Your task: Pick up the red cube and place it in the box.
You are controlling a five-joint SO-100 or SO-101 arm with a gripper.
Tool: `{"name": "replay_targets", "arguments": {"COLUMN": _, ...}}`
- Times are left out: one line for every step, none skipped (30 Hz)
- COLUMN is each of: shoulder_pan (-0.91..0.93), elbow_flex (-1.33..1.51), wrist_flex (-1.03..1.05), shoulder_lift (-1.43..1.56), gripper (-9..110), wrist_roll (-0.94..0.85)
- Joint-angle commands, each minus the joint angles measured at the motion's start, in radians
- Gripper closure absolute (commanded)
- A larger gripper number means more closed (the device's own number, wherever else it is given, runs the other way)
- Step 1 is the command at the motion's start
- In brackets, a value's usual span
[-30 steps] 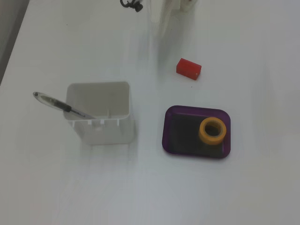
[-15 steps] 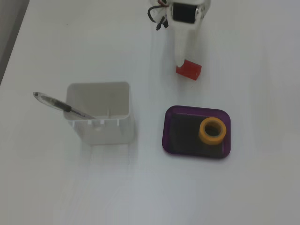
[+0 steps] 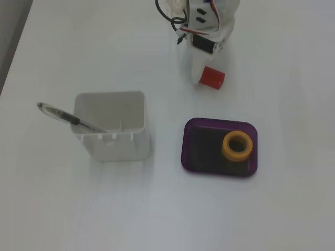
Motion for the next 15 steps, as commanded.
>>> {"name": "replay_targets", "arguments": {"shoulder_pan": -0.012, "elbow_flex": 0.04, "wrist_flex": -0.069, "shoulder_lift": 0.005, "gripper": 76, "wrist_roll": 0.003}}
{"name": "replay_targets", "arguments": {"shoulder_pan": -0.012, "elbow_flex": 0.055, "wrist_flex": -0.087, "shoulder_lift": 0.005, "gripper": 76, "wrist_roll": 0.003}}
{"name": "replay_targets", "arguments": {"shoulder_pan": -0.017, "elbow_flex": 0.071, "wrist_flex": -0.106, "shoulder_lift": 0.005, "gripper": 76, "wrist_roll": 0.003}}
{"name": "replay_targets", "arguments": {"shoulder_pan": -0.026, "elbow_flex": 0.084, "wrist_flex": -0.121, "shoulder_lift": 0.005, "gripper": 76, "wrist_roll": 0.003}}
{"name": "replay_targets", "arguments": {"shoulder_pan": -0.037, "elbow_flex": 0.095, "wrist_flex": -0.135, "shoulder_lift": 0.005, "gripper": 76, "wrist_roll": 0.003}}
{"name": "replay_targets", "arguments": {"shoulder_pan": -0.049, "elbow_flex": 0.104, "wrist_flex": -0.149, "shoulder_lift": 0.005, "gripper": 76, "wrist_roll": 0.003}}
{"name": "replay_targets", "arguments": {"shoulder_pan": -0.063, "elbow_flex": 0.109, "wrist_flex": -0.158, "shoulder_lift": 0.005, "gripper": 76, "wrist_roll": 0.003}}
{"name": "replay_targets", "arguments": {"shoulder_pan": -0.074, "elbow_flex": 0.107, "wrist_flex": -0.163, "shoulder_lift": 0.005, "gripper": 76, "wrist_roll": 0.003}}
{"name": "replay_targets", "arguments": {"shoulder_pan": -0.081, "elbow_flex": 0.107, "wrist_flex": -0.163, "shoulder_lift": 0.005, "gripper": 76, "wrist_roll": 0.003}}
{"name": "replay_targets", "arguments": {"shoulder_pan": -0.086, "elbow_flex": 0.106, "wrist_flex": -0.163, "shoulder_lift": 0.005, "gripper": 76, "wrist_roll": 0.003}}
{"name": "replay_targets", "arguments": {"shoulder_pan": -0.086, "elbow_flex": 0.101, "wrist_flex": -0.164, "shoulder_lift": 0.003, "gripper": 76, "wrist_roll": 0.003}}
{"name": "replay_targets", "arguments": {"shoulder_pan": -0.084, "elbow_flex": 0.1, "wrist_flex": -0.17, "shoulder_lift": 0.003, "gripper": 76, "wrist_roll": 0.002}}
{"name": "replay_targets", "arguments": {"shoulder_pan": -0.083, "elbow_flex": 0.104, "wrist_flex": -0.189, "shoulder_lift": 0.003, "gripper": 76, "wrist_roll": -0.003}}
{"name": "replay_targets", "arguments": {"shoulder_pan": -0.08, "elbow_flex": 0.107, "wrist_flex": -0.206, "shoulder_lift": 0.003, "gripper": 76, "wrist_roll": -0.008}}
{"name": "replay_targets", "arguments": {"shoulder_pan": -0.077, "elbow_flex": 0.107, "wrist_flex": -0.221, "shoulder_lift": 0.002, "gripper": 76, "wrist_roll": -0.009}}
